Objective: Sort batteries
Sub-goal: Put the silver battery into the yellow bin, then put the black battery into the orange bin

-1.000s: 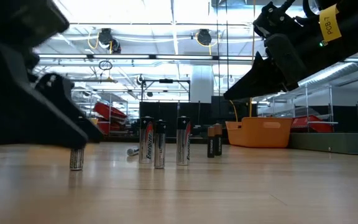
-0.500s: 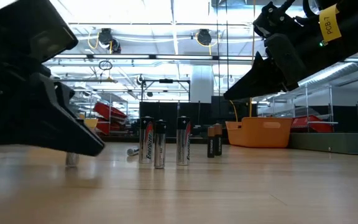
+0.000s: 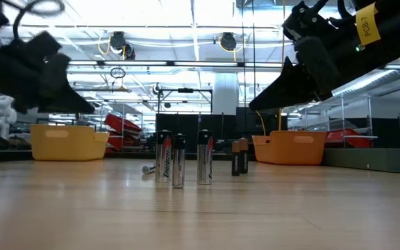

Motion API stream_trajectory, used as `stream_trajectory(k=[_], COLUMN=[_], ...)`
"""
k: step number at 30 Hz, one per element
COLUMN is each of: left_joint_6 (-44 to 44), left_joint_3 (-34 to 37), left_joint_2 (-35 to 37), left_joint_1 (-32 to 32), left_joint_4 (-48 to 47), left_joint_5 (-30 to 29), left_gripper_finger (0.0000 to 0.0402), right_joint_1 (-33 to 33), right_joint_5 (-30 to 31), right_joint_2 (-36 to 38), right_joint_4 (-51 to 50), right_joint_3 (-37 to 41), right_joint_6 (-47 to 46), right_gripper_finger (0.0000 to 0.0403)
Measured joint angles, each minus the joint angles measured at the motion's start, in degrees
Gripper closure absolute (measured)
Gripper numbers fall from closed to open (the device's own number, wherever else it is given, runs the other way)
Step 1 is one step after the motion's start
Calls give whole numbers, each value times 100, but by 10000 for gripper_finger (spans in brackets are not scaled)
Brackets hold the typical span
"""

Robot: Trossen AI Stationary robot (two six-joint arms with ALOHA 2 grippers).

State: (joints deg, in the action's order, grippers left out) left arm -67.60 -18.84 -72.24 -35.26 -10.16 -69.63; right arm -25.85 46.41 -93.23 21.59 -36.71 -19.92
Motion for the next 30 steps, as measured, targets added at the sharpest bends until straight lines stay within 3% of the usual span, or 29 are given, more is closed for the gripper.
stream_trajectory(k=[5, 13, 19, 26, 30], left_joint_6=[95, 1235, 1257, 1253, 1321], left_joint_3=[530, 557, 556, 557, 557], left_joint_2=[819, 1600, 1854, 1877, 1877], left_joint_1=[730, 1896, 2837, 3650, 3810], left_joint_4=[-150, -227, -637, -638, -567], left_joint_5=[-320, -489, -542, -104, 119], left_gripper_finger=[370, 370, 369, 298, 250], right_joint_1=[2, 23, 26, 26, 26], right_joint_5=[0, -1, -4, -16, -26], right_joint_2=[0, 0, 0, 0, 0], right_joint_4=[11, -9, -23, -42, -42], right_joint_3=[0, 0, 0, 0, 0], right_joint_6=[6, 26, 26, 74, 88], right_gripper_finger=[229, 229, 229, 229, 229])
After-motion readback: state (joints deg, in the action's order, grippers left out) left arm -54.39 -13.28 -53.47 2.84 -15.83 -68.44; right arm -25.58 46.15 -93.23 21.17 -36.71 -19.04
